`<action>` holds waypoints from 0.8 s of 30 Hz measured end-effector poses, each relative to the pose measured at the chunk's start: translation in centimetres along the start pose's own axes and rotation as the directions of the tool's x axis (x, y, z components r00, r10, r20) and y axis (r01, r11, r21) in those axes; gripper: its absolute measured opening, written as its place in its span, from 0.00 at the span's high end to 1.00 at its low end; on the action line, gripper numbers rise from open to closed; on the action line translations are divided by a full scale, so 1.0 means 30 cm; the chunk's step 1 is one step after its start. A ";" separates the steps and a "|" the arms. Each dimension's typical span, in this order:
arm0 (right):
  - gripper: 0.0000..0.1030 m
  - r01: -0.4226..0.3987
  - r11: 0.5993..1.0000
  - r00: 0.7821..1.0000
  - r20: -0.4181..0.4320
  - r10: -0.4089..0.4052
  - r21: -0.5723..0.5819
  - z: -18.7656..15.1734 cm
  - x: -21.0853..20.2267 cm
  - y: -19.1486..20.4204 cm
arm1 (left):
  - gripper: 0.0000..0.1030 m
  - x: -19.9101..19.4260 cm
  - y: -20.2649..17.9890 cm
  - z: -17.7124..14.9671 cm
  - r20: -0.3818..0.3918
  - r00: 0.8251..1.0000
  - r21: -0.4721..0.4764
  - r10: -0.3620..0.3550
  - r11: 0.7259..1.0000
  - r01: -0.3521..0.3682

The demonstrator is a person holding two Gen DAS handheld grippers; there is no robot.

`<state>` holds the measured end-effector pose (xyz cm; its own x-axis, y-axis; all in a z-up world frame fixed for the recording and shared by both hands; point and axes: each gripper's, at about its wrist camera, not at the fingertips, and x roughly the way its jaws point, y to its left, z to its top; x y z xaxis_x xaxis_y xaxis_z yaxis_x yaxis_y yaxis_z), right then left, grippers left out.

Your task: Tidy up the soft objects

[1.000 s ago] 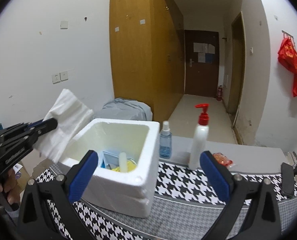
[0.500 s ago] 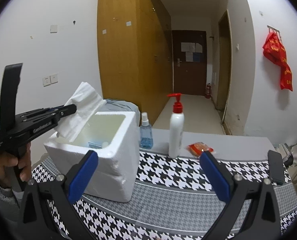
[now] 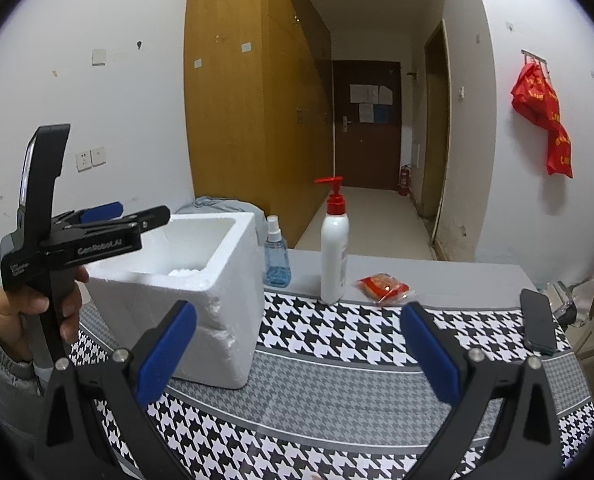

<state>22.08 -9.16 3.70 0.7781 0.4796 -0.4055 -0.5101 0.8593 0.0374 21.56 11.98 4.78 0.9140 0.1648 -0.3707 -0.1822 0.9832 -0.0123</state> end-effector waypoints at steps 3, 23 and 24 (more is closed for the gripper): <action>0.00 0.002 1.000 1.000 0.010 -0.002 0.008 -0.004 -0.017 -0.003 | 0.01 -0.043 -0.003 -0.001 0.015 1.000 -0.010 -0.007 1.000 0.007; 0.00 0.013 1.000 0.994 0.104 -0.015 0.020 -0.039 -0.230 0.043 | 0.01 -0.411 -0.110 -0.066 0.132 0.991 0.042 -0.033 0.999 0.027; 0.00 0.017 1.000 0.994 0.109 -0.019 0.020 -0.042 -0.241 0.049 | 0.01 -0.425 -0.112 -0.069 0.136 0.990 0.047 -0.037 0.998 0.030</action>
<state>15.24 -11.60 5.53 0.8230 0.4798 -0.3042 -0.4895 0.8706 0.0488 9.76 6.43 7.62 0.9609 0.1379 -0.2400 -0.1372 0.9903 0.0197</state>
